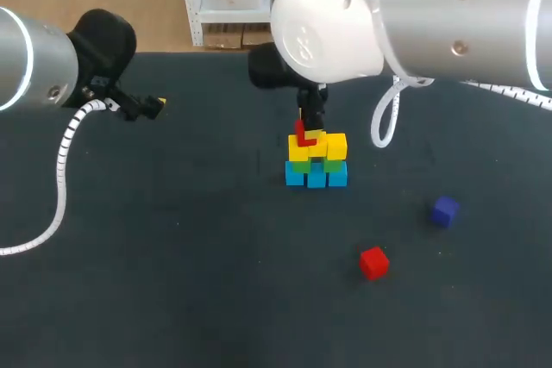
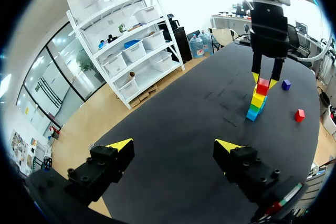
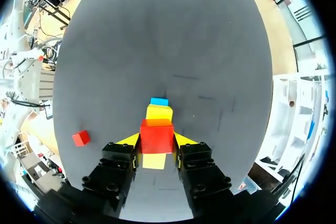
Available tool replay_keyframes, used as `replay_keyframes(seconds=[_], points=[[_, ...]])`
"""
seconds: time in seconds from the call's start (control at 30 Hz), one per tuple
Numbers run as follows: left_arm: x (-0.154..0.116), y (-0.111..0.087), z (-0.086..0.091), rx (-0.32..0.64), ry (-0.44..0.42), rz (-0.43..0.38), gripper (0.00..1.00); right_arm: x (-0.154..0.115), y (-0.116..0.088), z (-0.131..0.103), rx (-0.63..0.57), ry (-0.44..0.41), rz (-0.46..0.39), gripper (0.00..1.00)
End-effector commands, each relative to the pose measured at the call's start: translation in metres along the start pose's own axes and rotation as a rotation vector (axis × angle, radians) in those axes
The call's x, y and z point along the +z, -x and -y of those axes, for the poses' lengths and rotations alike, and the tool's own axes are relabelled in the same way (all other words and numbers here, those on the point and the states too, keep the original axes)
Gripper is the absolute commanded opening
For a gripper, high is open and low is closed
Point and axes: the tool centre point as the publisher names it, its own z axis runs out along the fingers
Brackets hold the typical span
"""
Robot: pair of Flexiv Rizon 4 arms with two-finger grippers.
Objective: Place the blue cubes, place green cubes on the blue cubes, place the yellow cubes on the green cubes, then place the red cubes on the yellow cubes, and place purple cube on the red cubes.
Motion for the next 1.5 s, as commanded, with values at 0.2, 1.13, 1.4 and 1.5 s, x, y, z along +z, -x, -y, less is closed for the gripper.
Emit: replay_keyframes(seconds=[0.2, 1.13, 1.4, 1.5], points=[[0.0006, -0.0005, -0.0014, 0.001, -0.004, 0.003, 1.0, -0.0003, -0.0005, 0.0044, 0.001, 0.006, 0.003, 0.0], [0.0006, -0.0005, -0.0014, 0.001, -0.004, 0.003, 1.0, 0.0015, -0.0024, 0.0055, 0.005, 0.005, 0.012, 0.0], [0.0006, -0.0005, -0.0014, 0.001, -0.004, 0.003, 1.0, 0.0019, -0.0039, 0.0063, 0.009, 0.005, 0.008, 0.0], [0.0006, -0.0005, -0.0014, 0.001, -0.004, 0.003, 1.0, 0.0018, -0.0055, 0.0061, 0.01, 0.004, 0.007, 0.0]])
